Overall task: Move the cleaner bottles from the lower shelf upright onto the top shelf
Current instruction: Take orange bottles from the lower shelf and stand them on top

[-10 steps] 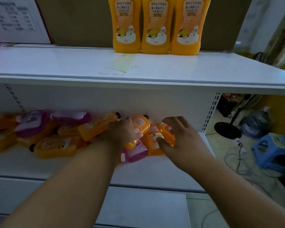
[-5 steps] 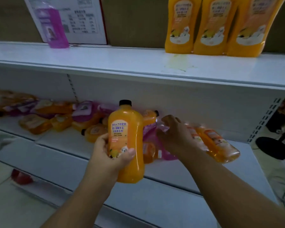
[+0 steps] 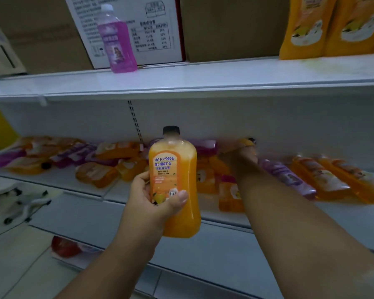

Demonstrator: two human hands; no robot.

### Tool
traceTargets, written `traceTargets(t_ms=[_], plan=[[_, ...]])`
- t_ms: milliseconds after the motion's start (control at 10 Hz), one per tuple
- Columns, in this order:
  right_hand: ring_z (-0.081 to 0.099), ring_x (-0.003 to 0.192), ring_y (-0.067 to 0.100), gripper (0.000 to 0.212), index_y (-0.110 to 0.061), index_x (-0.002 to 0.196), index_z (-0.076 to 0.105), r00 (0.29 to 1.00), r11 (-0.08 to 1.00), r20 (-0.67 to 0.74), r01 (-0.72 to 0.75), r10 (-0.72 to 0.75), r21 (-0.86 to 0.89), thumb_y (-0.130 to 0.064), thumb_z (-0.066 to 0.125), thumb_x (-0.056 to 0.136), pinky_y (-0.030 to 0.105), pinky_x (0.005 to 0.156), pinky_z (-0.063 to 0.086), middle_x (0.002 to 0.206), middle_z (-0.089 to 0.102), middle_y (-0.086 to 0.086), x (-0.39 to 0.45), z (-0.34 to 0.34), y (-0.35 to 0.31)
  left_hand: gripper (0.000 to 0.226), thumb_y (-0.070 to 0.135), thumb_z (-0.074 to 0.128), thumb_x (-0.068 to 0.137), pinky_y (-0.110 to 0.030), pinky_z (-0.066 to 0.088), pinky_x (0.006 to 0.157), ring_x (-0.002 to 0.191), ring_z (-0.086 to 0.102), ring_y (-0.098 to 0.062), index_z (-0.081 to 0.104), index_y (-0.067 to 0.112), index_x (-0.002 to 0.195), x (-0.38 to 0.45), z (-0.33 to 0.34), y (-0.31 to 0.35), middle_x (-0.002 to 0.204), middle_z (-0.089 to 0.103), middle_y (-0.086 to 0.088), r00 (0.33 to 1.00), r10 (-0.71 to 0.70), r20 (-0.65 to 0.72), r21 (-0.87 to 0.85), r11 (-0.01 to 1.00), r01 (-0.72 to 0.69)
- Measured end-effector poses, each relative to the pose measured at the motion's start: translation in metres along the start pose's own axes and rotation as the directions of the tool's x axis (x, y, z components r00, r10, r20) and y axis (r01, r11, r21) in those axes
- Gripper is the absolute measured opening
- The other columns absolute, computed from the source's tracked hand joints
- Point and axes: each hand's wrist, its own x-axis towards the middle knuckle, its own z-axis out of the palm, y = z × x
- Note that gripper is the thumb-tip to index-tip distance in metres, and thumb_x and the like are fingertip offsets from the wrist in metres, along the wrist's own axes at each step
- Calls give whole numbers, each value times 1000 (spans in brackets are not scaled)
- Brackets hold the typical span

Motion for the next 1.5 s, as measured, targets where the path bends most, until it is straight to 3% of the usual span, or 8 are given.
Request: traceTargets(t_ms=[100, 200, 400, 600, 800, 1000, 1200, 1500], plan=[[62, 107, 27, 67, -17, 135, 50, 994, 993, 81, -74, 66, 91, -32, 76, 75, 26, 60, 48, 130, 58, 7, -2, -7, 2, 87, 56, 87, 39, -29, 58, 65, 94, 71, -10, 49, 42, 117, 3, -12, -4, 102, 71, 20, 999, -15, 47, 4, 1000, 14], [64, 105, 27, 58, -19, 127, 58, 991, 999, 123, 46, -45, -5, -30, 79, 75, 31, 70, 54, 120, 63, 6, -18, -17, 2, 86, 57, 86, 40, -25, 58, 62, 94, 70, -7, 49, 42, 116, 6, -15, -3, 102, 70, 22, 995, 3, 102, 12, 1000, -4], [69, 80, 30, 24, -8, 99, 74, 956, 817, 293, -173, 6, 550, -14, 78, 76, 42, 71, 53, 91, 74, 17, -95, -48, 15, 80, 52, 86, 43, -17, 55, 59, 93, 69, -2, 48, 43, 113, -2, -8, -8, 101, 69, 26, 988, 7, 155, -72, 997, 4], [70, 95, 35, 56, -10, 125, 56, 940, 573, 325, -211, -103, 792, -8, 72, 71, 47, 72, 59, 111, 71, 19, -182, -111, 50, 83, 53, 88, 43, -21, 57, 61, 95, 70, -4, 47, 43, 115, -30, 18, -8, 103, 69, 24, 984, 42, 175, -80, 996, -29], [69, 102, 35, 84, -16, 134, 50, 939, 675, 241, -12, -247, 737, -31, 89, 60, 47, 73, 57, 116, 69, 16, -255, -230, 89, 87, 63, 83, 51, -41, 56, 79, 95, 69, -12, 41, 42, 124, -85, 85, -5, 110, 65, 12, 988, 24, 154, 10, 1000, -26], [71, 98, 18, 80, -33, 129, 47, 901, 755, -14, 371, -433, 541, -37, 89, 60, 31, 69, 58, 108, 71, -5, -308, -364, 103, 84, 80, 76, 44, -32, 55, 75, 96, 67, -3, 48, 53, 119, -152, 195, 26, 106, 67, 22, 955, 119, 272, -20, 993, -118], [67, 102, 8, 100, -49, 141, 27, 771, 713, -194, 635, -606, 296, -46, 88, 62, 34, 76, 60, 113, 64, -17, -321, -454, 64, 73, 36, 86, 72, -30, 59, 68, 93, 68, -10, 43, 42, 131, -161, 279, 104, 112, 66, 12, 928, 210, 307, -118, 976, -181], [69, 98, 10, 101, -69, 134, 21, 607, 583, -317, 793, -729, 178, -34, 88, 66, 41, 72, 61, 124, 57, -6, -265, -509, -10, 77, 43, 89, 63, -48, 57, 84, 104, 63, -20, 39, 36, 122, -78, 362, 204, 112, 59, 9, 838, 411, 359, 42, 890, -455]])
